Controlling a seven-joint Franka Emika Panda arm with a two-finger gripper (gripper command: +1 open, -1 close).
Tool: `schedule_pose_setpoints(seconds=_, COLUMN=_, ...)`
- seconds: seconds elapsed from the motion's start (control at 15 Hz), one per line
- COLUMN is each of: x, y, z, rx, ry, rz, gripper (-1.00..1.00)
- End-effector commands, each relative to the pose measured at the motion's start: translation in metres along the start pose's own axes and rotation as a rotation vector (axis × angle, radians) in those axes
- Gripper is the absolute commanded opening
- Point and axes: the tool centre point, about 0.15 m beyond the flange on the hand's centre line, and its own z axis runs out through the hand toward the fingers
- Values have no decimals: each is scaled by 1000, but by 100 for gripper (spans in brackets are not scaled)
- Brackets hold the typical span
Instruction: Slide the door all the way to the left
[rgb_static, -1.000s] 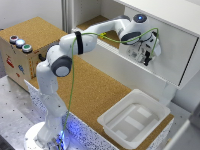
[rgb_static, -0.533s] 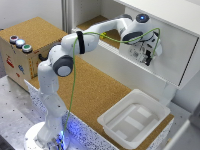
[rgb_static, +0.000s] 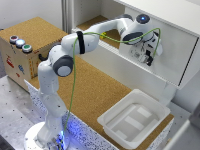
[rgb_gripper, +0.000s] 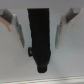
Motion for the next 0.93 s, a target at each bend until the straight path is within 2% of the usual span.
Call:
schedule_pose_setpoints(seconds=0.0, x=17, y=-3, z=7, rx=32, ry=-90, rz=-43, gripper=-100)
schedule_pose_setpoints(seconds=0.07, x=15, y=-6, z=8, rx=16, ry=-86, rz=-50, gripper=-100)
schedule_pose_setpoints(seconds=0.53, x=0, y=-42, z=13, rx=7, ry=-137, rz=-25, gripper=-100)
schedule_pose_setpoints(seconds=0.87, x=-14, y=-81, z=19, rx=-27, ry=-144, rz=-1, gripper=-100)
